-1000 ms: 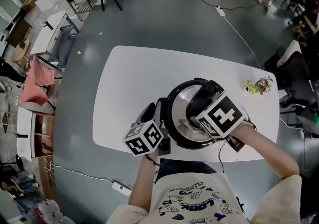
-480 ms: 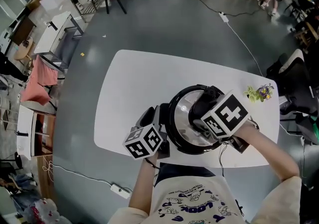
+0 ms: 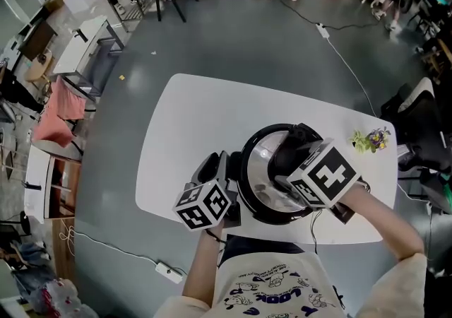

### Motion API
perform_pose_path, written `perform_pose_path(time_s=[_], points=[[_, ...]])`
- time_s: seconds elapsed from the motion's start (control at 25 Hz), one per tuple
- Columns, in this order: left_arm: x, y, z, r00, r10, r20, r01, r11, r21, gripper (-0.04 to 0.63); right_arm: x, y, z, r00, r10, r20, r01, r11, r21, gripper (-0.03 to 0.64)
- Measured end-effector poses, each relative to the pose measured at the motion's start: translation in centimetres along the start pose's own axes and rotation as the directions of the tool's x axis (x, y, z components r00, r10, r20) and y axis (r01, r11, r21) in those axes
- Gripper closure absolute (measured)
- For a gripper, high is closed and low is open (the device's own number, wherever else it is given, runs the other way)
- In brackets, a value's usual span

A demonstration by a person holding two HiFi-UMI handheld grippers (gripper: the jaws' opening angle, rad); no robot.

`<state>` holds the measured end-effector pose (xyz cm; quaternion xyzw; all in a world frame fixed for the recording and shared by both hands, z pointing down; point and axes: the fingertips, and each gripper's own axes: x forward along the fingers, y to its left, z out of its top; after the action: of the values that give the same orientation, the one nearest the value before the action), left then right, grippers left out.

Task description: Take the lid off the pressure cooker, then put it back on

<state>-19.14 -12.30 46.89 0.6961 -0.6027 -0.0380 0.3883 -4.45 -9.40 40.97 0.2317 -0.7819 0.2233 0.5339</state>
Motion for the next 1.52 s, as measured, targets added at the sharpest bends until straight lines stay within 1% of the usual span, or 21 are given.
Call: perform_pose_path(time_s=[0.32, 0.52, 0.72, 1.0, 1.16, 1.24, 1.4, 1.52], points=[[-1.1, -1.8, 2.6, 0.998, -0.043, 0.049, 0.042, 0.999, 0.034, 0.477, -2.0, -0.6, 0.4, 0.997, 0.008, 0.071, -0.014, 0.996, 0.087, 0.321], [-1.4, -4.3, 3.4, 0.993, -0.094, 0.068, 0.088, 0.992, 0.087, 0.479, -3.5, -2.1, -1.3, 0.993, -0.015, 0.118, -0.005, 0.985, 0.172, 0.321], [-1.6, -6.7, 3.2, 0.987, -0.148, 0.064, 0.137, 0.98, 0.147, 0.483, -4.7, -3.9, -3.9, 0.987, -0.058, 0.151, 0.016, 0.963, 0.269, 0.321], [-1.2, -12.4, 1.9, 0.973, -0.228, 0.033, 0.212, 0.944, 0.252, 0.51, -7.6, -7.5, -9.9, 0.976, -0.151, 0.155, 0.073, 0.905, 0.42, 0.321], [-0.7, -15.4, 0.8, 0.965, -0.263, 0.009, 0.247, 0.916, 0.317, 0.562, -9.0, -9.1, -13.0, 0.968, -0.192, 0.16, 0.089, 0.864, 0.495, 0.322], [-0.6, -17.2, -0.1, 0.96, -0.279, -0.003, 0.262, 0.9, 0.349, 0.572, -9.8, -9.8, -15.0, 0.966, -0.205, 0.161, 0.092, 0.845, 0.528, 0.322], [0.1, -21.3, -2.4, 0.95, -0.312, -0.03, 0.299, 0.874, 0.383, 0.575, -11.2, -11.6, -19.6, 0.961, -0.233, 0.148, 0.106, 0.807, 0.581, 0.322], [1.0, -23.5, -3.4, 0.938, -0.342, -0.061, 0.338, 0.858, 0.388, 0.577, -11.7, -12.5, -21.8, 0.959, -0.246, 0.138, 0.11, 0.777, 0.62, 0.322]])
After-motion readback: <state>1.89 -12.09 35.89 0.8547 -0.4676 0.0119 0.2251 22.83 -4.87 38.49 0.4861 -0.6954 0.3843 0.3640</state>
